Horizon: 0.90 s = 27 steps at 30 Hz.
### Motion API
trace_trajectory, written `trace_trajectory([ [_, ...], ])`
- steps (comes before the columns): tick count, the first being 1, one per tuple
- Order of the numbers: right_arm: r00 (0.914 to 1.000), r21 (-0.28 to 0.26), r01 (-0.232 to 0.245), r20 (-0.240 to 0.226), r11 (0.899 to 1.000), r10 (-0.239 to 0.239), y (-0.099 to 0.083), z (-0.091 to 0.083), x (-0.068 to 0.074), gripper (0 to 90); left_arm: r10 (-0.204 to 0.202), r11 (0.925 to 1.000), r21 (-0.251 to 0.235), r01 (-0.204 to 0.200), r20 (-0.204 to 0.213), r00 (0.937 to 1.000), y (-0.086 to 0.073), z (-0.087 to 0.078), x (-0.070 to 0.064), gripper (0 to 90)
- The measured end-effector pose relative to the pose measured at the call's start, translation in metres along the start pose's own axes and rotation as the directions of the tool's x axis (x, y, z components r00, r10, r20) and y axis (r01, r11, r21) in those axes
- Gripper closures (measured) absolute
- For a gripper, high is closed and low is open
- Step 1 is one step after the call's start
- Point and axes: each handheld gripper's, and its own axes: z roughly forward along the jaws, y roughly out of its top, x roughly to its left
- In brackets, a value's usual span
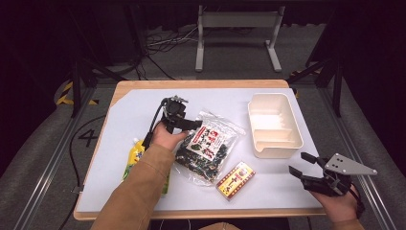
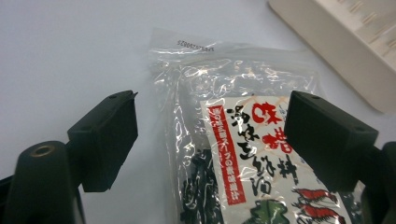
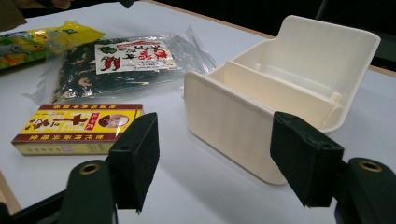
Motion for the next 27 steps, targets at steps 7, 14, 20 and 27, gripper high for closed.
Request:
trace_trajectory([
  [7,0.9995,0.000,-0.029,0.012,1.000,0.029,-0.002,-0.004,-0.002,32.5,0.015,0.9994,0.032,-0.015,-0.001,0.9999,0.001,0.023,0.011,15.9],
  [14,0.9996,0.031,-0.023,0.015,0.999,0.023,-0.003,0.000,0.001,32.3,-0.082,0.9946,0.066,0.080,0.030,0.9962,-0.002,0.039,0.024,23.9],
  [20,0.9998,0.039,-0.020,0.006,0.999,0.020,-0.003,0.003,0.003,32.2,-0.125,0.9872,0.108,0.118,0.062,0.9902,-0.004,0.046,0.031,28.1],
  [27,0.9998,0.053,-0.015,-0.012,0.998,0.016,-0.003,0.009,0.004,31.7,-0.142,0.9770,0.167,0.133,0.044,0.9888,-0.007,0.053,0.033,23.0],
])
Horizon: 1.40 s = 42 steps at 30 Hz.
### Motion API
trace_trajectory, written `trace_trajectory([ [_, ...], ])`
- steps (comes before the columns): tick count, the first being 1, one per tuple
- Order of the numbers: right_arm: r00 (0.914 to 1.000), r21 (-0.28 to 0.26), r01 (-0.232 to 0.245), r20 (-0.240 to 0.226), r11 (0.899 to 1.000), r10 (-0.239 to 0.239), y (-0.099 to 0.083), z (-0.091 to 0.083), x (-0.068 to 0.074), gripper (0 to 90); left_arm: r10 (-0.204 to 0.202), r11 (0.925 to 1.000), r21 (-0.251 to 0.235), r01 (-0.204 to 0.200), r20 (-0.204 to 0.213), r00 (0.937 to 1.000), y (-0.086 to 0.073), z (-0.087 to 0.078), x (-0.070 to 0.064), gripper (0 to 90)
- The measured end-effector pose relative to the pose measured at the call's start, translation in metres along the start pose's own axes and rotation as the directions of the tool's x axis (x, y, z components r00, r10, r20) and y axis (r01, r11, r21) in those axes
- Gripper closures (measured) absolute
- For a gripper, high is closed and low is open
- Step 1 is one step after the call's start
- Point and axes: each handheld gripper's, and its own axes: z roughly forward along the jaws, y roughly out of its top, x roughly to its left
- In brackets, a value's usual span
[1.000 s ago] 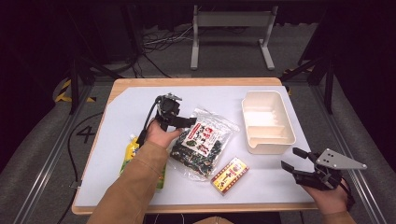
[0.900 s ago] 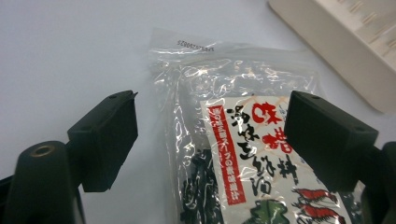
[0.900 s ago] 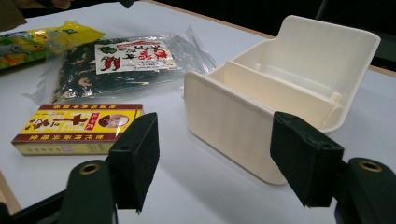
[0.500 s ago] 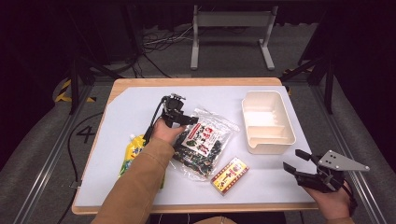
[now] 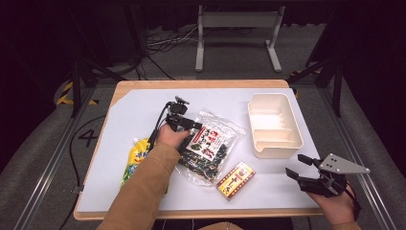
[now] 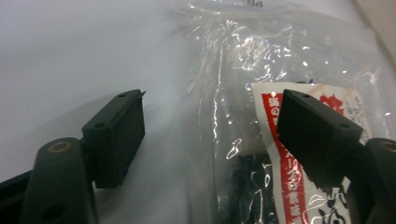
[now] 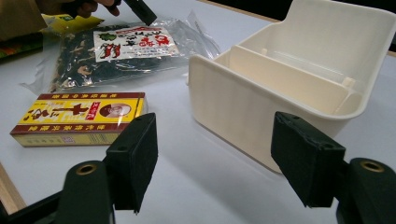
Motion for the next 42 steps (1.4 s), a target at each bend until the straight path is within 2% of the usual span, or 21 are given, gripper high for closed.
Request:
trace_trajectory([
  [4,1.0000,0.000,0.004,-0.004,1.000,-0.004,-0.001,0.000,0.000,31.3,0.003,1.0000,0.002,-0.003,0.001,1.0000,0.000,0.002,-0.002,21.1],
  [6,1.0000,0.000,0.004,-0.003,1.000,-0.004,-0.002,0.000,0.000,31.2,-0.003,1.0000,0.003,0.003,0.012,0.9999,0.000,0.002,-0.003,23.1],
  [9,1.0000,0.000,0.003,-0.003,1.000,-0.003,-0.002,-0.001,0.000,31.1,-0.004,0.9999,0.013,0.004,0.028,0.9996,0.000,0.003,-0.005,30.7],
  [11,1.0000,0.003,0.002,-0.004,1.000,-0.002,-0.002,0.000,0.000,31.1,0.006,0.9997,0.024,-0.007,0.041,0.9991,0.000,0.003,-0.007,33.6],
  [15,1.0000,0.010,0.005,-0.008,1.000,-0.005,-0.003,0.001,0.001,30.9,0.023,0.9992,0.033,-0.023,0.015,0.9996,0.000,0.004,-0.011,38.4],
  [17,0.9999,0.014,0.007,-0.008,1.000,-0.007,-0.003,0.002,0.002,30.8,0.015,0.9993,0.033,-0.016,0.009,0.9998,0.000,0.004,-0.011,41.9],
  [20,1.0000,0.018,0.008,-0.003,1.000,-0.008,-0.004,0.002,0.002,31.0,0.021,0.9991,0.037,-0.020,-0.017,0.9996,0.000,0.004,-0.012,49.1],
  [22,1.0000,0.017,0.009,-0.003,1.000,-0.009,-0.004,0.002,0.002,31.1,0.038,0.9982,0.048,-0.036,-0.042,0.9984,0.000,0.005,-0.017,52.8],
  [24,0.9999,0.015,0.012,-0.003,1.000,-0.012,-0.004,0.002,0.003,31.2,0.022,0.9980,0.060,-0.020,-0.028,0.9994,0.000,0.005,-0.019,61.7],
  [26,0.9999,0.014,0.013,-0.002,1.000,-0.013,-0.003,0.002,0.003,31.3,0.016,0.9979,0.063,-0.015,-0.016,0.9997,0.000,0.006,-0.019,65.2],
  [28,0.9999,0.014,0.016,-0.003,1.000,-0.016,-0.003,0.001,0.004,31.5,-0.011,0.9979,0.064,0.010,0.014,0.9998,-0.001,0.005,-0.016,70.1],
  [30,0.9998,0.014,0.017,-0.004,1.000,-0.017,-0.003,0.001,0.004,31.6,-0.009,0.9980,0.063,0.007,0.026,0.9996,-0.001,0.004,-0.014,76.1],
  [33,0.9999,0.012,0.016,-0.005,1.000,-0.016,-0.004,0.001,0.003,31.9,0.003,0.9987,0.051,-0.004,0.020,0.9998,-0.001,0.002,-0.017,84.1],
  [37,0.9999,0.011,0.016,-0.005,1.000,-0.016,-0.004,0.001,0.002,32.1,0.018,0.9987,0.047,-0.018,0.006,0.9998,-0.001,0.000,-0.020,85.9],
  [40,0.9999,0.006,0.015,-0.004,1.000,-0.015,-0.003,0.001,0.002,32.4,0.014,0.9994,0.031,-0.015,0.022,0.9997,-0.001,-0.004,-0.019,86.5],
  [42,0.9999,0.002,0.014,-0.003,1.000,-0.014,-0.003,0.000,0.001,32.6,0.032,0.9993,0.020,-0.033,0.024,0.9992,-0.002,-0.009,-0.020,86.7],
])
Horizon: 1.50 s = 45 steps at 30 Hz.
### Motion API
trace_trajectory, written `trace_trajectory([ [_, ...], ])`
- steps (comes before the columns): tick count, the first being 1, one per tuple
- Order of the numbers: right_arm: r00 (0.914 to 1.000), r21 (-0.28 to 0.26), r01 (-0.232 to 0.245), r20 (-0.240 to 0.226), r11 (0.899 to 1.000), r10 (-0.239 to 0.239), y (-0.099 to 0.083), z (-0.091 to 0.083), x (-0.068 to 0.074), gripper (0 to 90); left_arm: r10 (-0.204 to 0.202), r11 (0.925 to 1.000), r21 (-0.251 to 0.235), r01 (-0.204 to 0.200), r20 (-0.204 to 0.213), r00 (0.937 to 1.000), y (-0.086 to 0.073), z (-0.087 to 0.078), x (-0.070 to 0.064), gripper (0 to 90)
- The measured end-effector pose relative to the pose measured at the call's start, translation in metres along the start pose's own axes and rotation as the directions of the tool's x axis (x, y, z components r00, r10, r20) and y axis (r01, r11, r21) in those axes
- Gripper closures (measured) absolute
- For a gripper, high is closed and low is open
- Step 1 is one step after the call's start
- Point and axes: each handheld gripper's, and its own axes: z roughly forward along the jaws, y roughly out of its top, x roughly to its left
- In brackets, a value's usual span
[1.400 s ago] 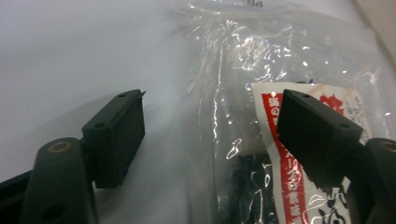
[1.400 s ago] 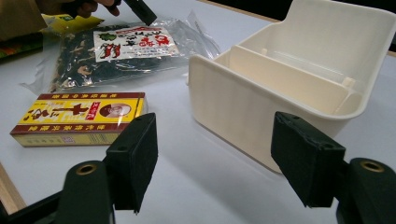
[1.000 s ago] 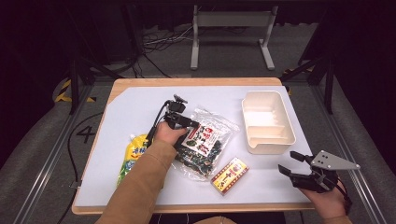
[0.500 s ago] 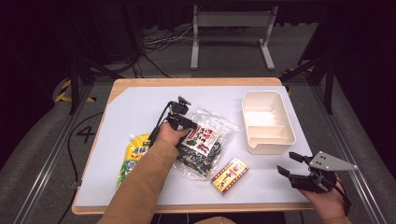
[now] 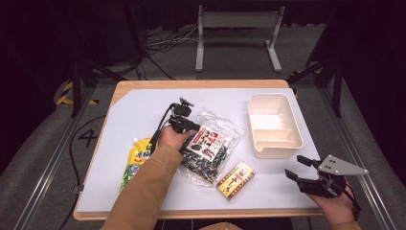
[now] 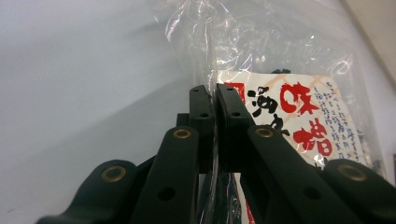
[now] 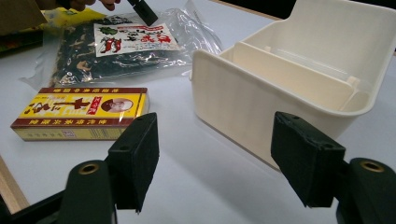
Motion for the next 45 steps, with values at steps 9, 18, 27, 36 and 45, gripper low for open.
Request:
trace_trajectory([
  [9,0.9999,0.002,0.013,-0.007,1.000,-0.013,0.003,0.001,0.003,33.5,0.049,0.9915,-0.124,-0.038,0.088,0.9949,0.000,-0.034,-0.011,87.4],
  [18,0.9996,-0.004,0.023,-0.015,1.000,-0.023,0.007,0.003,0.006,34.2,0.142,0.9619,-0.243,-0.125,0.054,0.9884,-0.007,-0.067,-0.029,87.5],
  [27,0.9978,-0.034,0.031,-0.058,0.999,-0.033,0.015,0.004,0.012,41.9,0.254,0.8985,-0.374,-0.230,0.017,0.9670,-0.021,-0.103,-0.058,87.3],
  [36,0.9938,-0.065,-0.003,-0.112,0.998,-0.005,0.033,0.009,0.020,40.4,0.339,0.8031,-0.506,-0.315,-0.048,0.9397,-0.043,-0.131,-0.078,87.2],
  [45,0.9884,-0.082,-0.014,-0.152,0.997,0.001,0.060,0.027,0.030,40.5,0.377,0.7303,-0.611,-0.306,-0.013,0.9260,-0.062,-0.148,-0.083,86.9],
])
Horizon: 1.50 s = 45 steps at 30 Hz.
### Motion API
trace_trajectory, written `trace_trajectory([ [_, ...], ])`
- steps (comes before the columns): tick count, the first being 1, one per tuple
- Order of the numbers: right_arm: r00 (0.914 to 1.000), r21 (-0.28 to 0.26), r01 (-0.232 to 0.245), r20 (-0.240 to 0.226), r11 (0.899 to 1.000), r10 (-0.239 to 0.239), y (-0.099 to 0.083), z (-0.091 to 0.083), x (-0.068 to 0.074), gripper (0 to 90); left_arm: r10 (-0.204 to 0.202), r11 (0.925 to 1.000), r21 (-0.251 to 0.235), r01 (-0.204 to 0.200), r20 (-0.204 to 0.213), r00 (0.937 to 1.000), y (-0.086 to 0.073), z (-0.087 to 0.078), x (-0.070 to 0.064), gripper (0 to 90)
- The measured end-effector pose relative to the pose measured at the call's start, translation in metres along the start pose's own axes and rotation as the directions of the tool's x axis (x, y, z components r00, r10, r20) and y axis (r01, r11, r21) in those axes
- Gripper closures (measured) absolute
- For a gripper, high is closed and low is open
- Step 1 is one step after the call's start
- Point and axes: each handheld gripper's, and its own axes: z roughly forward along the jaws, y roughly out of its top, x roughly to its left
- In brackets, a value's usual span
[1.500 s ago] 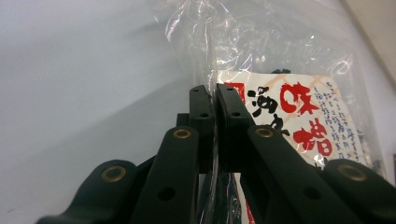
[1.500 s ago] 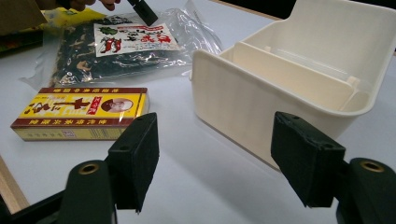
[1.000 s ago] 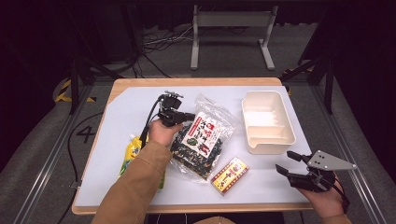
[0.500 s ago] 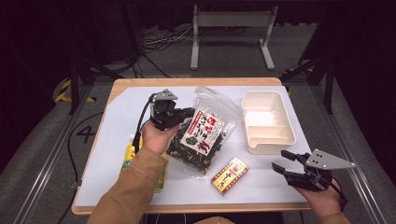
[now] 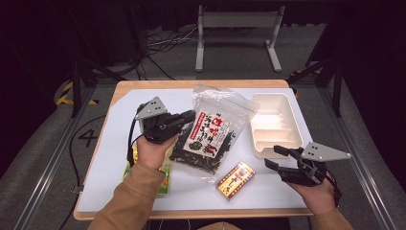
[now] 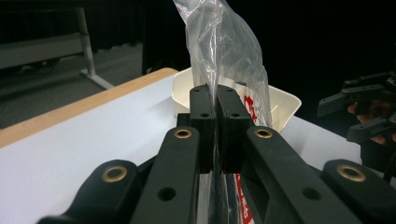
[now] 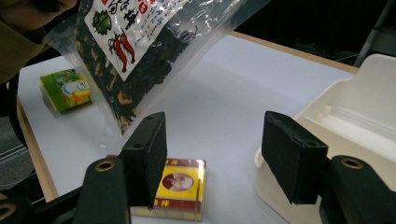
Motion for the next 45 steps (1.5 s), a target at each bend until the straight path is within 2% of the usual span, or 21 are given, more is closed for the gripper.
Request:
trace_trajectory([
  [3,1.0000,-0.012,-0.007,-0.006,1.000,0.007,0.007,0.005,0.002,40.6,0.047,0.9985,-0.028,-0.047,0.018,0.9987,-0.004,-0.005,-0.002,86.7],
  [9,0.9997,0.000,0.005,-0.023,1.000,-0.005,0.012,0.015,0.007,40.4,0.074,0.9965,-0.041,-0.073,0.026,0.9969,-0.007,-0.008,-0.002,86.7],
  [13,0.9993,0.014,-0.001,-0.037,1.000,0.001,0.017,0.023,0.008,40.4,0.078,0.9958,-0.052,-0.076,0.042,0.9960,-0.008,-0.009,-0.003,86.7],
  [18,0.9966,0.017,-0.023,-0.079,1.000,0.024,0.025,0.037,0.007,40.2,0.123,0.9900,-0.076,-0.119,0.048,0.9913,-0.010,-0.009,-0.005,86.6],
  [24,0.9926,0.017,-0.049,-0.110,0.999,0.050,0.031,0.053,0.005,40.1,0.107,0.9909,-0.090,-0.100,0.079,0.9910,-0.012,-0.009,-0.005,86.5],
  [25,0.9896,0.014,-0.067,-0.127,0.998,0.068,0.034,0.061,0.004,40.1,0.105,0.9906,-0.097,-0.096,0.088,0.9906,-0.013,-0.010,-0.004,86.5],
  [27,0.9885,0.014,-0.073,-0.132,0.997,0.074,0.035,0.063,0.004,40.1,0.099,0.9907,-0.103,-0.089,0.097,0.9904,-0.013,-0.010,-0.004,86.5],
  [32,0.9775,0.003,-0.110,-0.181,0.994,0.109,0.039,0.075,0.004,41.7,0.106,0.9887,-0.118,-0.092,0.113,0.9880,-0.015,-0.012,-0.004,86.5],
  [34,0.9664,0.001,-0.137,-0.219,0.991,0.134,0.041,0.079,0.003,45.3,0.111,0.9871,-0.129,-0.095,0.117,0.9869,-0.016,-0.013,-0.005,86.5],
  [36,0.9636,-0.003,-0.141,-0.230,0.990,0.136,0.041,0.080,0.003,48.1,0.114,0.9867,-0.129,-0.099,0.118,0.9864,-0.016,-0.013,-0.005,86.5],
  [38,0.9551,-0.006,-0.157,-0.255,0.988,0.151,0.044,0.083,0.004,60.4,0.112,0.9860,-0.137,-0.096,0.116,0.9869,-0.017,-0.014,-0.005,86.4],
  [39,0.9551,-0.006,-0.157,-0.255,0.988,0.151,0.044,0.083,0.004,60.4,0.112,0.9860,-0.137,-0.096,0.116,0.9869,-0.017,-0.014,-0.005,86.4],
  [42,0.9384,-0.003,-0.193,-0.293,0.981,0.184,0.046,0.083,0.001,69.3,0.118,0.9853,-0.135,-0.104,0.102,0.9878,-0.019,-0.016,-0.005,86.3],
  [43,0.9372,-0.005,-0.191,-0.298,0.982,0.181,0.046,0.082,0.002,73.4,0.123,0.9859,-0.126,-0.111,0.094,0.9880,-0.019,-0.016,-0.004,86.2],
  [45,0.9434,-0.015,-0.163,-0.295,0.987,0.151,0.048,0.080,0.004,79.7,0.104,0.9891,-0.113,-0.094,0.092,0.9903,-0.021,-0.016,-0.003,85.6],
])
